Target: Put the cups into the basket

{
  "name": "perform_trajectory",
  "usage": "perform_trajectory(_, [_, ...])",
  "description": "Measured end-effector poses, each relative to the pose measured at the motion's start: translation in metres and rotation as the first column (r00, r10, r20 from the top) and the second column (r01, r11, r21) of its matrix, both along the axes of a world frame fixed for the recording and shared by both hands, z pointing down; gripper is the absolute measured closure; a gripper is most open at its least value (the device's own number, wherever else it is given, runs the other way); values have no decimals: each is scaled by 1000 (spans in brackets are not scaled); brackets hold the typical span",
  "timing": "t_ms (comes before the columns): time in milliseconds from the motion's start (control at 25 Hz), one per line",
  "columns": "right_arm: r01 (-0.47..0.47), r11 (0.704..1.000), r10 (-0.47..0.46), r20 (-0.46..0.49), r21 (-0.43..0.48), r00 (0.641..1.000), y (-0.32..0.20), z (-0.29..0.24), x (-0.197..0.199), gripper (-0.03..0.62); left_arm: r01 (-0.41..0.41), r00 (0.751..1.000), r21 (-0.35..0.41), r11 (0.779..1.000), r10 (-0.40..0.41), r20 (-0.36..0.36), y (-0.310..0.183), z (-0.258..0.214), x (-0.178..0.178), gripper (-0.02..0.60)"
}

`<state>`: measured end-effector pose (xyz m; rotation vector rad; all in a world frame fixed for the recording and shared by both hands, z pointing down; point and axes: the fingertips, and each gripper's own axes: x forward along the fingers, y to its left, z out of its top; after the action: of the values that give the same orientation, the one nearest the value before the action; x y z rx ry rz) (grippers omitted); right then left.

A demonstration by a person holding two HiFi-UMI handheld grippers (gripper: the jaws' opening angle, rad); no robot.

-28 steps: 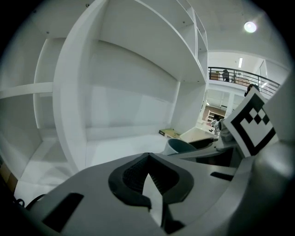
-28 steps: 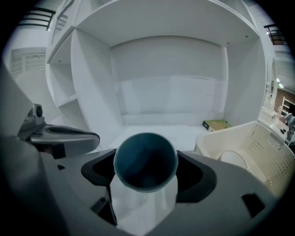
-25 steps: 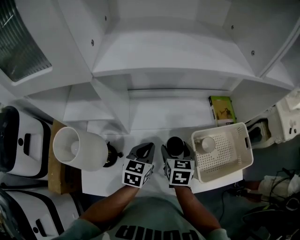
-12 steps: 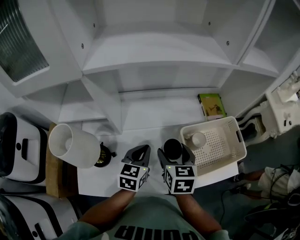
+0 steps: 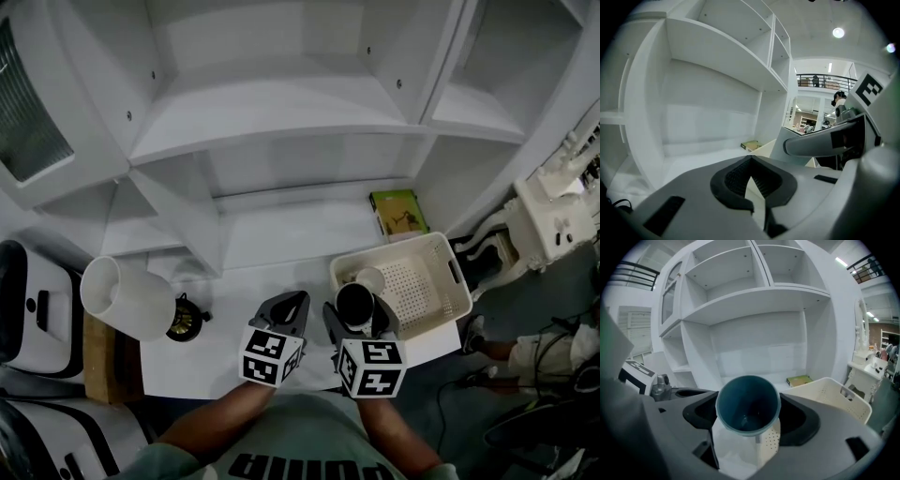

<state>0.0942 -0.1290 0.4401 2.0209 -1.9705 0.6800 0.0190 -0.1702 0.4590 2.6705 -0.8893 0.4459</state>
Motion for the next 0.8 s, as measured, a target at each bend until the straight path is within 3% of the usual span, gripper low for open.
perform_trajectory(400, [-52, 999, 51, 7, 18, 999, 18, -4, 76, 218, -48, 999, 11, 999, 48, 8, 19, -4, 72, 575])
perform_trajectory(800, [-97, 995, 97, -8, 0, 995, 11, 14, 154, 218, -44, 999, 6, 999, 44, 23, 19, -3, 128, 575])
